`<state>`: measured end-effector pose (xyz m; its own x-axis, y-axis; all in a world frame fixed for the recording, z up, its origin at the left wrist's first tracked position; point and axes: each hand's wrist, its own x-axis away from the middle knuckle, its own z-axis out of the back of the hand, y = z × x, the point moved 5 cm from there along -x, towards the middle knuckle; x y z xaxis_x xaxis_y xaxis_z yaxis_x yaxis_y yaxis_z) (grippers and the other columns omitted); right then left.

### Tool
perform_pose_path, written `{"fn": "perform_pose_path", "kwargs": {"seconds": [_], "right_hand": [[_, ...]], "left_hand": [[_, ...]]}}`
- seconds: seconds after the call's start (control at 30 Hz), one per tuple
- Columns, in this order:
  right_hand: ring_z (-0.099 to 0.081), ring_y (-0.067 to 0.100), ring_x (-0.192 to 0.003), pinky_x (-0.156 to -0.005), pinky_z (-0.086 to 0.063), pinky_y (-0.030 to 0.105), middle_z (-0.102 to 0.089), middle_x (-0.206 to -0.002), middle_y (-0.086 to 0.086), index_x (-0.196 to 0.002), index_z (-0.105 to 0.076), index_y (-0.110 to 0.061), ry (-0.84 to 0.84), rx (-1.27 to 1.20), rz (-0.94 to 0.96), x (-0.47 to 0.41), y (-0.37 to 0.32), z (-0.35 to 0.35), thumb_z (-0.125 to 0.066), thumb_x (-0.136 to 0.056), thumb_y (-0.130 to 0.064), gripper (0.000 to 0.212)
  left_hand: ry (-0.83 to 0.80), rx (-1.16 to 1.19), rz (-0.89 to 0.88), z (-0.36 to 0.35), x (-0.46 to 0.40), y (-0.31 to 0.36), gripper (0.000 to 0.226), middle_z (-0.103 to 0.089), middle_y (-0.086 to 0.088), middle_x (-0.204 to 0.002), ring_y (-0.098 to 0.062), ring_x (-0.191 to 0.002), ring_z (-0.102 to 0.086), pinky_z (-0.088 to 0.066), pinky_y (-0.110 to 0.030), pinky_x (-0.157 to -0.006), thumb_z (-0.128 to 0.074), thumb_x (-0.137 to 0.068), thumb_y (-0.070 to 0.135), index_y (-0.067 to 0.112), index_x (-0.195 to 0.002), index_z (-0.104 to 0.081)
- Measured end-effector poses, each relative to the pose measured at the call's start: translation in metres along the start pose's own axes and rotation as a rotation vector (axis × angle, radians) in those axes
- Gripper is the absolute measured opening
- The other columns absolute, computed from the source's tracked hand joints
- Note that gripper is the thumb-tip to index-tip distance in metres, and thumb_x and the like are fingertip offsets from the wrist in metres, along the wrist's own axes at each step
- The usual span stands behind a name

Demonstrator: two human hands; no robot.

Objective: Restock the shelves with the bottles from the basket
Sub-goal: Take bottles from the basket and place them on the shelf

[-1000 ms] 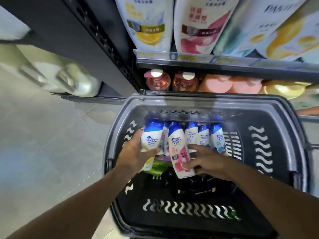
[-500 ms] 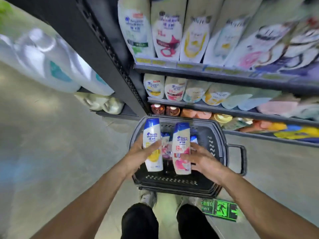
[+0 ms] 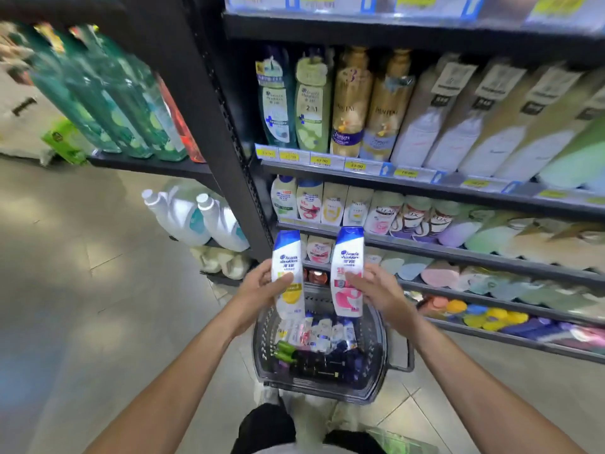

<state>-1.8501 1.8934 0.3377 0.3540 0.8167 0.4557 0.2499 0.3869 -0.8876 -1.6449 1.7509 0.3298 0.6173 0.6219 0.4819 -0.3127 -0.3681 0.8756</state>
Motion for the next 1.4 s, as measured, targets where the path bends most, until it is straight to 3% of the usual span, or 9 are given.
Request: {"fn": "perform_pose_path", "kwargs": {"seconds": [0.23,0.5,0.63,0.7,0.87,1.0,1.13,1.2,1.4], "right_hand": [[-0.076,0.023,-0.091,-0.079,-0.060,0.037,-0.075,-0.112,0.011,-0.122,-0.057,-0.015,0.071,0.047,0.156,0.012,-0.080,0.001,-0.069,-0.092,-0.010,0.033],[-0.075,0.021,-0.093,-0.072,-0.059,0.026,-0.077,-0.109,0.007,-0.127,-0.055,-0.012,0.138,0.042,0.470,0.033,-0.213,-0.013,-0.068,-0.092,-0.007,0.037],[-0.075,0.019,-0.093,-0.071,-0.058,0.025,-0.077,-0.108,0.005,-0.126,-0.056,-0.010,0.186,0.039,0.656,0.049,-0.287,-0.026,-0.067,-0.091,-0.005,0.037],[-0.075,0.018,-0.092,-0.070,-0.058,0.024,-0.077,-0.108,0.007,-0.126,-0.055,-0.008,0.207,0.024,0.728,0.056,-0.320,-0.032,-0.067,-0.091,-0.002,0.038],[-0.072,0.025,-0.106,-0.090,-0.058,0.037,-0.075,-0.115,0.007,-0.129,-0.055,-0.013,0.230,0.082,0.857,0.074,-0.396,-0.045,-0.070,-0.085,-0.016,0.046],[-0.071,0.017,-0.106,-0.087,-0.058,0.029,-0.075,-0.116,0.004,-0.126,-0.057,-0.008,0.286,0.168,0.971,0.092,-0.446,-0.050,-0.068,-0.089,-0.009,0.039],[-0.071,0.018,-0.107,-0.087,-0.058,0.030,-0.075,-0.115,0.004,-0.127,-0.056,-0.009,0.295,0.179,1.035,0.106,-0.475,-0.056,-0.069,-0.085,-0.018,0.045],[-0.071,0.016,-0.107,-0.087,-0.057,0.028,-0.075,-0.115,0.003,-0.127,-0.057,-0.011,0.303,0.181,1.049,0.111,-0.484,-0.057,-0.069,-0.084,-0.019,0.045],[-0.072,0.029,-0.105,-0.090,-0.058,0.050,-0.075,-0.113,0.009,-0.126,-0.056,-0.008,0.274,0.136,1.059,0.119,-0.509,-0.049,-0.068,-0.086,-0.014,0.042]], "left_hand": [[0.063,0.036,-0.224,-0.001,0.030,0.098,0.040,-0.073,-0.008,-0.122,-0.026,-0.112,-0.071,-0.057,-0.047,-0.096,-0.070,-0.093,0.014,0.017,-0.131,-0.059],[0.014,-0.013,-0.520,0.016,0.054,0.232,0.033,-0.074,-0.005,-0.120,-0.019,-0.105,-0.072,-0.057,-0.028,-0.079,-0.067,-0.096,0.020,0.019,-0.129,-0.062],[-0.079,-0.053,-0.644,0.022,0.065,0.307,0.034,-0.073,-0.005,-0.122,-0.023,-0.113,-0.070,-0.059,-0.040,-0.091,-0.064,-0.097,0.014,0.015,-0.131,-0.059],[-0.113,-0.084,-0.709,0.023,0.070,0.345,0.035,-0.073,-0.005,-0.122,-0.023,-0.114,-0.070,-0.059,-0.037,-0.091,-0.063,-0.097,0.012,0.013,-0.132,-0.059],[-0.180,-0.103,-0.858,0.025,0.087,0.428,0.035,-0.073,-0.005,-0.123,-0.024,-0.115,-0.069,-0.058,-0.034,-0.092,-0.065,-0.096,0.015,0.015,-0.131,-0.060],[-0.212,-0.121,-0.954,0.030,0.101,0.478,0.036,-0.072,-0.003,-0.124,-0.024,-0.117,-0.068,-0.055,-0.039,-0.098,-0.066,-0.095,0.022,0.019,-0.130,-0.061],[-0.215,-0.144,-1.024,0.036,0.111,0.514,0.036,-0.074,0.000,-0.120,-0.018,-0.112,-0.070,-0.057,-0.026,-0.088,-0.066,-0.092,0.025,0.021,-0.128,-0.062],[-0.222,-0.157,-1.052,0.038,0.114,0.527,0.036,-0.073,-0.001,-0.120,-0.019,-0.113,-0.070,-0.057,-0.030,-0.090,-0.067,-0.093,0.024,0.019,-0.129,-0.062],[-0.228,-0.218,-1.118,0.040,0.127,0.559,0.042,-0.072,-0.001,-0.126,-0.019,-0.117,-0.068,-0.055,-0.038,-0.098,-0.067,-0.094,0.023,0.020,-0.135,-0.058]]}}
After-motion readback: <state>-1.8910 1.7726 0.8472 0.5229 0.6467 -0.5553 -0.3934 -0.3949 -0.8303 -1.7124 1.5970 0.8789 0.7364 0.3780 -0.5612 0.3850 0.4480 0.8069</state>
